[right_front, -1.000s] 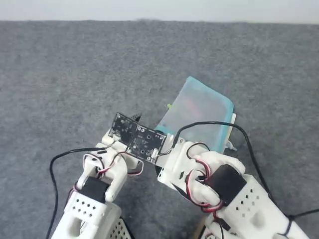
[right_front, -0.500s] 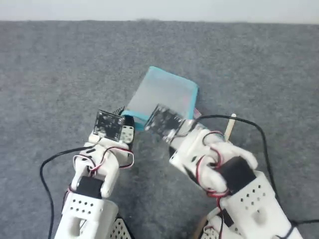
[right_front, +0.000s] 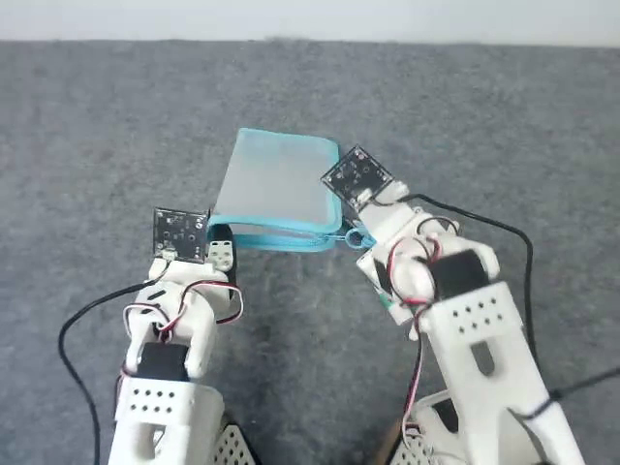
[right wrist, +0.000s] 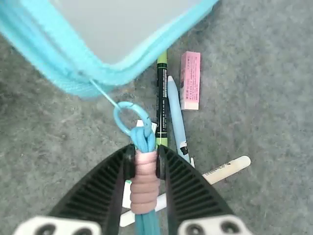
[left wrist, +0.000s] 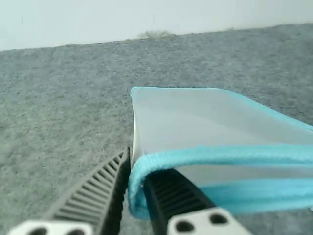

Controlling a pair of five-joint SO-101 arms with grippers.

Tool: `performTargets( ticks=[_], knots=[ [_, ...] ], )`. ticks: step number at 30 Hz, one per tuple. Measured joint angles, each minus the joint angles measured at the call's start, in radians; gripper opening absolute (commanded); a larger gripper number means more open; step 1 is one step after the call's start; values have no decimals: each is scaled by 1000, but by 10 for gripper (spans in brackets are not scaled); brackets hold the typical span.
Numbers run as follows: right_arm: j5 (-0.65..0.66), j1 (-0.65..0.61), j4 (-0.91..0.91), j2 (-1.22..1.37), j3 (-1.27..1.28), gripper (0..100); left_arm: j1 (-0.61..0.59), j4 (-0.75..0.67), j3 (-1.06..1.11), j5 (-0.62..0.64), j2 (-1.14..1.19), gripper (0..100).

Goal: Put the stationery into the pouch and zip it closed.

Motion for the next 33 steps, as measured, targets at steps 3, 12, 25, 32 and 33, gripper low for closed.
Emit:
performTargets(
  ticks=[3,12,25,32,33],
  knots=[
    [0,3,-25,49,0,6,-21,0,0,0,0,9],
    [0,5,-40,78,-2,80,-49,0,0,0,0,9],
    [-110,52,130,86,-29,200,-87,0,0,0,0,9],
    [-198,178,117,89,38,142,-87,0,0,0,0,10],
    [-199,190,97,89,66,140,-87,0,0,0,0,10]
  ],
)
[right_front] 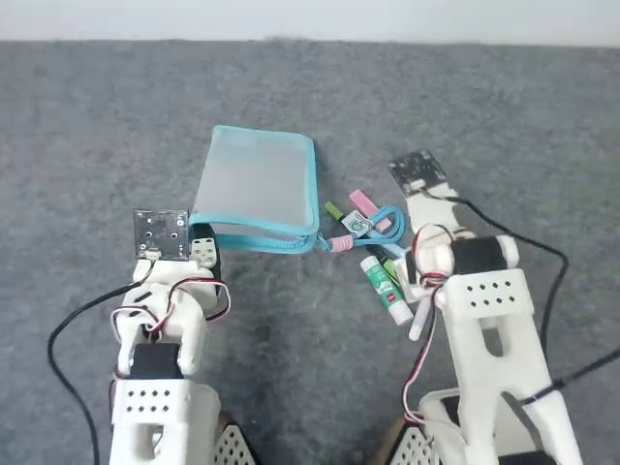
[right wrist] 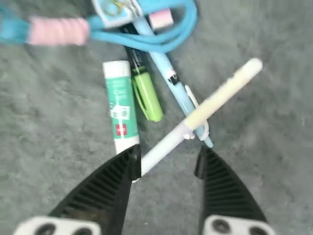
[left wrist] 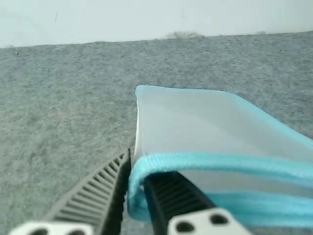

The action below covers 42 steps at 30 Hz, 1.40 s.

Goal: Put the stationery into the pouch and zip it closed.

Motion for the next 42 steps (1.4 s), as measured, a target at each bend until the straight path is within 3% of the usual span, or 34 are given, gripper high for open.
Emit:
performTargets(
  ticks=[6,18,23,33,42],
  knots=[
    [-3,11,-140,40,138,140,0,0,0,0,0,10],
    [-87,81,-272,341,140,136,0,0,0,0,0,10],
    [-89,91,-272,371,140,14,0,0,0,0,0,10],
    [-91,121,-272,322,140,7,0,0,0,0,0,10],
    [71,144,-80,29,106,6,2,0,0,0,0,10]
  ],
)
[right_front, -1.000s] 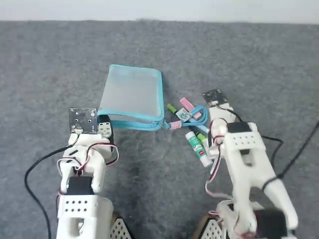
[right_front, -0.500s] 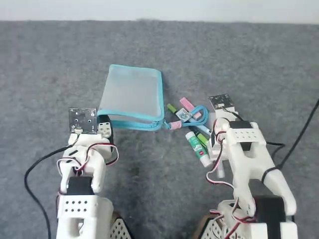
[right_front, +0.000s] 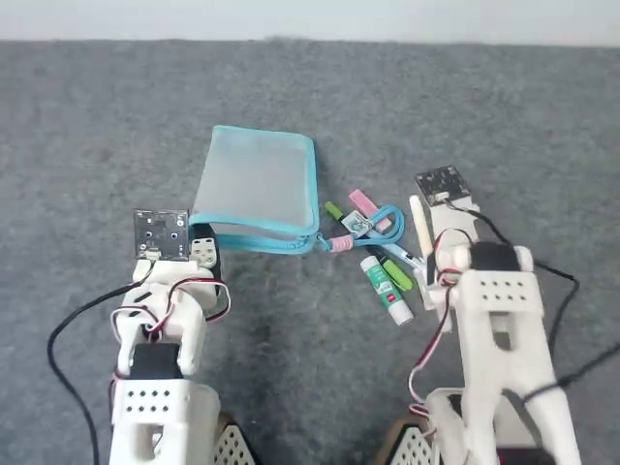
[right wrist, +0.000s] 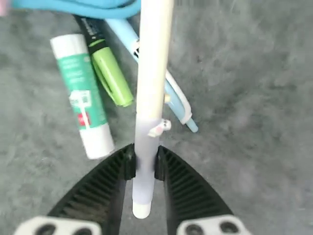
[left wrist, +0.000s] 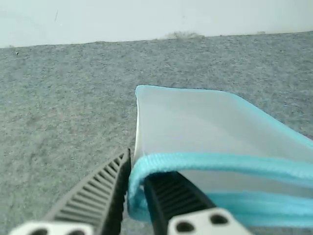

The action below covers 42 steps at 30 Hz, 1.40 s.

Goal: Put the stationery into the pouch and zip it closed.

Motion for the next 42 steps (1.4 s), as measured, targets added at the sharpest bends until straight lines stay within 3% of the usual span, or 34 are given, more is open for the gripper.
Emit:
performTargets(
  ticks=[6,14,25,42],
  knots=[
    [49,-133,176,-107,-146,6,0,0,0,0,0,10],
    [52,-453,292,-107,-250,6,0,-6,0,0,0,10],
    [52,-641,333,-110,-238,6,0,-15,0,0,0,10],
    [52,-669,333,-169,-236,6,29,-15,0,0,0,10]
  ],
)
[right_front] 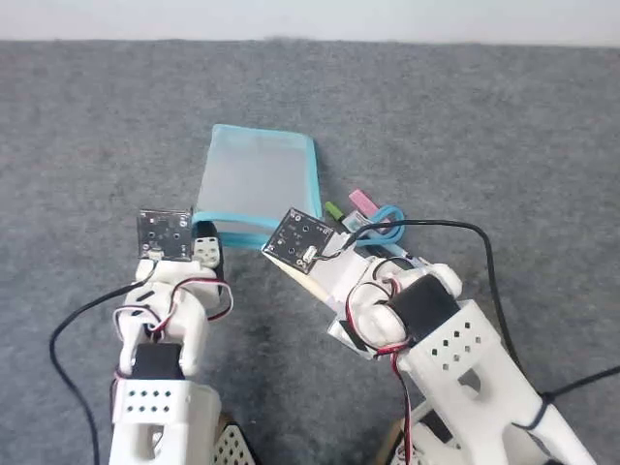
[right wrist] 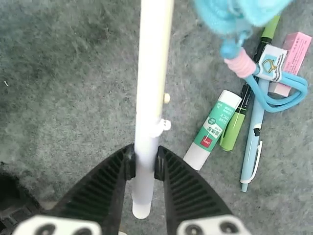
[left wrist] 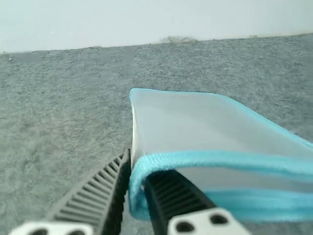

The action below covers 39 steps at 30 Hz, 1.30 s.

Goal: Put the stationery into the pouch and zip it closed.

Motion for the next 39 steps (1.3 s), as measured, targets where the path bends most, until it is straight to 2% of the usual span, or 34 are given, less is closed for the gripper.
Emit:
performTargets(
  ticks=[8,39],
  knots=[
    [0,0,0,0,0,6,55,0,0,0,0,10],
    [0,0,0,0,0,6,55,0,0,2,0,10]
  ],
)
